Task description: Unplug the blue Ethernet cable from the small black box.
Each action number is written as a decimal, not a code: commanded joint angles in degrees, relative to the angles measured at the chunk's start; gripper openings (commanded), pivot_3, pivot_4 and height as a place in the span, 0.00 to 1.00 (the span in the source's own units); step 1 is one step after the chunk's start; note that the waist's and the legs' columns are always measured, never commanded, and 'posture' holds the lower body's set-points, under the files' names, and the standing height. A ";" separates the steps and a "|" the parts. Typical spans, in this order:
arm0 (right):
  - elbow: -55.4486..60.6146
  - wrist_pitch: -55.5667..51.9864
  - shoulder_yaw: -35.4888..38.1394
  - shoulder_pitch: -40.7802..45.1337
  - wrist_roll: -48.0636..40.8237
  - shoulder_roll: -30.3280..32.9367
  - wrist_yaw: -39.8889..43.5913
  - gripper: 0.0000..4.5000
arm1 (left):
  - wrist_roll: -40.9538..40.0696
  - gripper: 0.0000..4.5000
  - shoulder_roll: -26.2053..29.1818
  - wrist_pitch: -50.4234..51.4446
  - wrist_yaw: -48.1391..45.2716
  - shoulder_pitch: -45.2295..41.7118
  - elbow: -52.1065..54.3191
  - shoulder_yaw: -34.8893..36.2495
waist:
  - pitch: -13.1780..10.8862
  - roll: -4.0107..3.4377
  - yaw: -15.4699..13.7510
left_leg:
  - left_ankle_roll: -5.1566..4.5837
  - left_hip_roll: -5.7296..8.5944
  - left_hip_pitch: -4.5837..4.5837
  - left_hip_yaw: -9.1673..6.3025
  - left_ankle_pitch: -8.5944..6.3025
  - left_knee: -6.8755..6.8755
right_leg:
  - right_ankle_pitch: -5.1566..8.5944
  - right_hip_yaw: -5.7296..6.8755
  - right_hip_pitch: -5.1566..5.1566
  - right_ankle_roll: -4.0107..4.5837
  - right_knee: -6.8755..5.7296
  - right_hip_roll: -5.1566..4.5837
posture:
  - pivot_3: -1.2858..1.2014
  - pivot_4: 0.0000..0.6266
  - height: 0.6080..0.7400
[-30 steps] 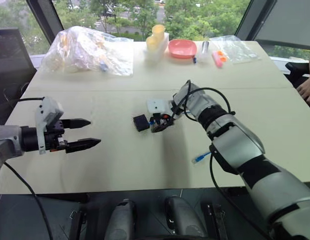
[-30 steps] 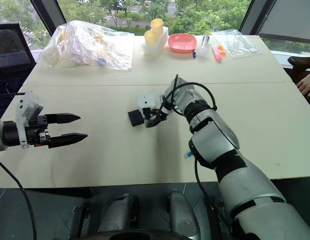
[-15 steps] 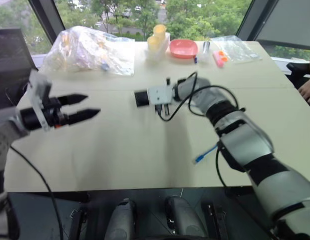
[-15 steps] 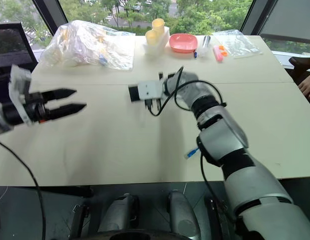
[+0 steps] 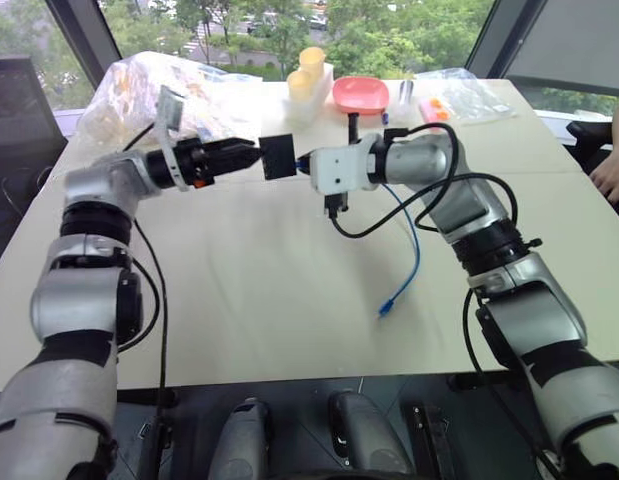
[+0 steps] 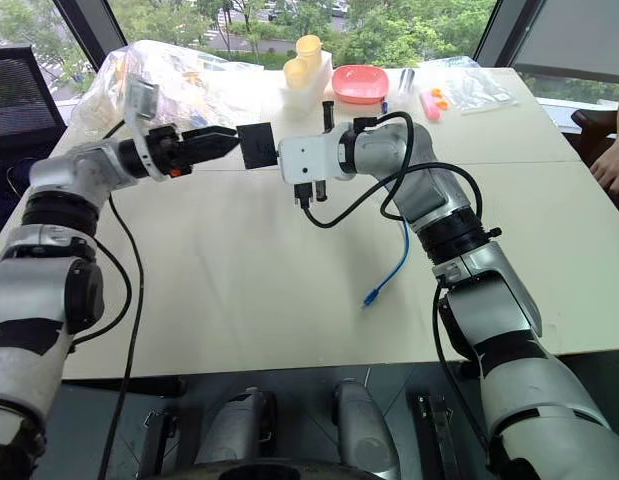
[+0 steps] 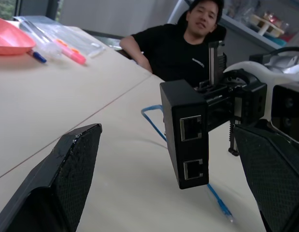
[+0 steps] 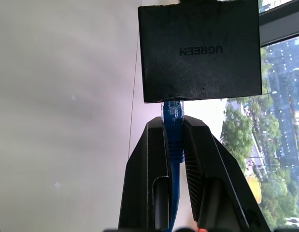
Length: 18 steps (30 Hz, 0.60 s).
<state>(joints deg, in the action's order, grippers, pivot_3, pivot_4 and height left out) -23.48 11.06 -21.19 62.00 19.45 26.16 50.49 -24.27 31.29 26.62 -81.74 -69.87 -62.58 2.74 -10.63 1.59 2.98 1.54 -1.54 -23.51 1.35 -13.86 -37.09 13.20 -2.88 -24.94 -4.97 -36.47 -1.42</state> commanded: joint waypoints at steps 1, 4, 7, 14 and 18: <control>2.81 -2.20 1.61 0.78 0.26 0.52 -1.17 0.01 | 2.39 1.00 -0.56 -3.47 -0.40 -2.89 -2.83 1.05 | 0.00 0.00 -0.04 | 0.00 0.00 0.00 0.00 0.00 -0.01 | 0.00 0.00 0.00 0.00 0.00 0.00 | 0.52 0.24 1.00; 3.13 -2.87 0.45 1.02 2.56 1.16 -1.71 0.01 | 1.55 1.00 -2.14 -2.95 0.85 -4.60 -5.03 3.86 | 0.00 0.01 -0.42 | 0.00 0.00 -0.02 0.00 0.00 -0.03 | 0.00 0.00 -0.01 0.00 -0.03 -0.02 | 0.52 0.24 1.00; 2.84 -2.78 0.06 1.09 3.49 1.30 -2.06 0.00 | 2.36 0.88 -2.69 -3.10 0.45 -5.10 -5.81 4.75 | -0.01 0.01 -0.43 | 0.00 0.01 -0.05 -0.01 0.00 -0.05 | 0.01 0.00 -0.02 -0.01 -0.02 -0.02 | 0.52 0.24 1.00; 3.02 -3.55 -0.32 1.55 4.57 0.37 -2.47 0.00 | 4.39 0.25 -3.79 -3.28 -0.11 -5.14 -6.03 4.65 | -0.01 0.01 -0.41 | 0.00 0.01 -0.06 -0.02 0.00 -0.04 | 0.01 0.00 -0.04 -0.02 -0.05 -0.03 | 0.52 0.24 1.00; 5.03 -4.48 -0.48 1.63 4.85 -0.08 -2.02 0.00 | 4.96 0.09 -4.70 -2.82 0.36 -5.63 -6.20 5.08 | -0.01 0.01 -0.40 | -0.01 0.01 -0.06 -0.02 0.00 -0.04 | 0.01 0.00 -0.07 -0.02 -0.10 -0.02 | 0.52 0.24 1.00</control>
<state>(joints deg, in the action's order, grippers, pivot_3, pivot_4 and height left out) -22.01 6.84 -22.33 61.81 24.51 26.58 48.83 -19.53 27.18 24.18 -80.93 -73.24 -69.31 7.29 -10.64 1.60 2.58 1.53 -1.53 -23.57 1.32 -13.86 -37.13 13.22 -2.88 -25.02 -5.00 -36.59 -1.44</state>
